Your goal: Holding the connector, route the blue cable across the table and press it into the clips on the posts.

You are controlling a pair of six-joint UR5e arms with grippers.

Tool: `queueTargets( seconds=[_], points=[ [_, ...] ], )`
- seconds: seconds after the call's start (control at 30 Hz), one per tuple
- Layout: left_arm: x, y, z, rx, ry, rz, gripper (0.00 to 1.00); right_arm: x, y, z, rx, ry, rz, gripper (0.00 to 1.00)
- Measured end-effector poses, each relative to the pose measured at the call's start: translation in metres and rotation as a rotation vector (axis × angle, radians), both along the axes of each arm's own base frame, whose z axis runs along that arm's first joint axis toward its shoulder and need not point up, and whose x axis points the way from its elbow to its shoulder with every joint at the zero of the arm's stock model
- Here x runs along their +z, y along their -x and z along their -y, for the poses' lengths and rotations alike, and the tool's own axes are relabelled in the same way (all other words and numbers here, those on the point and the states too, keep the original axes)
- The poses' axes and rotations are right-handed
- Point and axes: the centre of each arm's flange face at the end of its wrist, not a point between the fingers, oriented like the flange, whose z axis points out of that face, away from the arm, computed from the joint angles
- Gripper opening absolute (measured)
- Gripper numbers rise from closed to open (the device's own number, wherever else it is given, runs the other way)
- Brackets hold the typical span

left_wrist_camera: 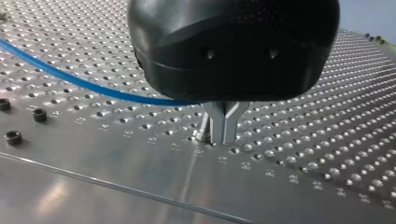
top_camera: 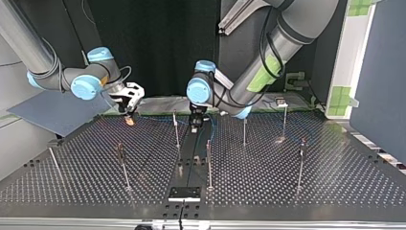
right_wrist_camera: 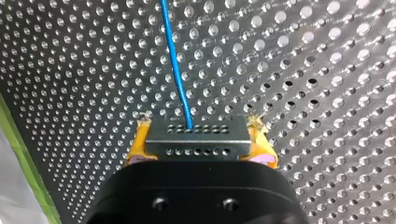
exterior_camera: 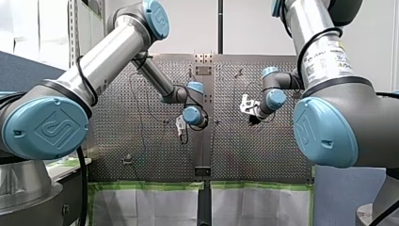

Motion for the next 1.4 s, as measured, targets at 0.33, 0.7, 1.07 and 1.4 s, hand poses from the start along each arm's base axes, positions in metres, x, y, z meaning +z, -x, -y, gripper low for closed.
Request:
queueTargets(
  seconds=[0.33, 0.7, 1.07, 1.4],
  points=[
    [-0.001, 0.004, 0.001, -0.006, -0.017, -0.027, 0.23, -0.001, 0.004, 0.013, -0.007, 0.012, -0.001, 0.0],
    [-0.002, 0.02, 0.01, -0.037, -0.05, -0.079, 1.0, 0.006, 0.005, 0.021, -0.011, 0.035, 0.006, 0.0],
    [0.019, 0.059, 0.019, -0.061, -0.105, -0.136, 1.0, 0.007, 0.003, 0.021, 0.008, 0.038, 0.012, 0.0],
    [0.037, 0.108, 0.031, -0.085, -0.129, -0.146, 1.0, 0.008, 0.007, 0.023, 0.007, 0.037, 0.014, 0.0]
  ],
)
